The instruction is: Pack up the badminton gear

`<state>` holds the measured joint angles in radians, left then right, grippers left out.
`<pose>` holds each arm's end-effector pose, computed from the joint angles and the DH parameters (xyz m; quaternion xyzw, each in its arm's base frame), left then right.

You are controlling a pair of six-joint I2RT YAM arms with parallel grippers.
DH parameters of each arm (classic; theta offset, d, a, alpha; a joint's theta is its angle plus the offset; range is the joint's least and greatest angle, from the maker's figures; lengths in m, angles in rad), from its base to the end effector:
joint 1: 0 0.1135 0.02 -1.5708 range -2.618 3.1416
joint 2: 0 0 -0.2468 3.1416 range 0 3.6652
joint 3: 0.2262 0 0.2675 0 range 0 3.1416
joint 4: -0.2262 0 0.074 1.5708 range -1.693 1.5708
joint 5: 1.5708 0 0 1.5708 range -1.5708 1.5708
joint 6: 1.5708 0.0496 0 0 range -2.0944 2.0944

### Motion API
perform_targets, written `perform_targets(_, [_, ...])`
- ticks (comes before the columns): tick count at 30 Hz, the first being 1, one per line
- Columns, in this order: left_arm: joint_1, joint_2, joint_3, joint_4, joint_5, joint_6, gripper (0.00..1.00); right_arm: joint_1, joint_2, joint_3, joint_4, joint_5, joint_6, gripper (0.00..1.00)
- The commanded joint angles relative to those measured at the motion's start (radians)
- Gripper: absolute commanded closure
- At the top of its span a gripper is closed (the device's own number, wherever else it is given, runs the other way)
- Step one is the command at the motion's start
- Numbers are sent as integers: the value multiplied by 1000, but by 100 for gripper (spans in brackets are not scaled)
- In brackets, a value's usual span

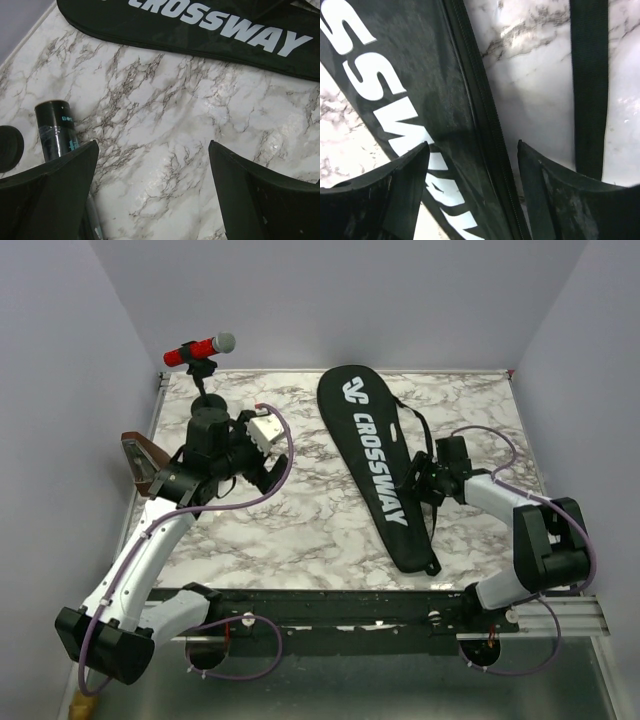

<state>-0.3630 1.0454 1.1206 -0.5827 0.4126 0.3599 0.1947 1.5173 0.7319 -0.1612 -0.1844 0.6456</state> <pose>0.2323 -0.1095 0.3484 0.3955 0.7525 -0.1773 0.4959 0.2978 0.0680 0.1184 0.1843 0.9300 0.2047 0.2434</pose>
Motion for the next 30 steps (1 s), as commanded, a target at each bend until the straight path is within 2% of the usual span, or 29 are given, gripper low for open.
perform_targets(1, [28, -1, -45, 109, -11, -48, 2, 2, -9, 44, -100, 138, -46, 15])
perform_targets(2, [41, 4, -50, 121, 0, -62, 2, 2, -20, 56, -104, 160, -49, 0])
perform_targets(10, [238, 76, -54, 214, 80, -225, 2, 0, -65, 239, -221, 367, -74, 0])
perform_targets(13, [314, 119, -68, 260, 28, -310, 2, 2, -120, 250, -169, 569, -57, 0])
perform_targets(14, [338, 133, -79, 285, 19, -335, 2, 2, -155, 213, -105, 621, -78, 0])
perform_targets(17, [416, 153, -163, 397, 26, -407, 2, 0, -245, 36, 284, 758, -226, 0])
perform_targets(19, [455, 162, -227, 480, 14, -458, 2, -1, -250, -87, 531, 757, -402, 0])
perform_targets(20, [469, 165, -264, 524, -1, -490, 1, 0, -235, -123, 604, 754, -456, 0])
perform_targets(22, [475, 174, -326, 578, -34, -506, 2, -1, -183, -131, 618, 819, -423, 0])
perform_targets(24, [473, 186, -378, 659, -50, -496, 2, -1, -137, -144, 635, 812, -414, 0])
perform_targets(30, [475, 186, -513, 898, -90, -495, 2, -3, -88, -323, 977, 812, -409, 0])
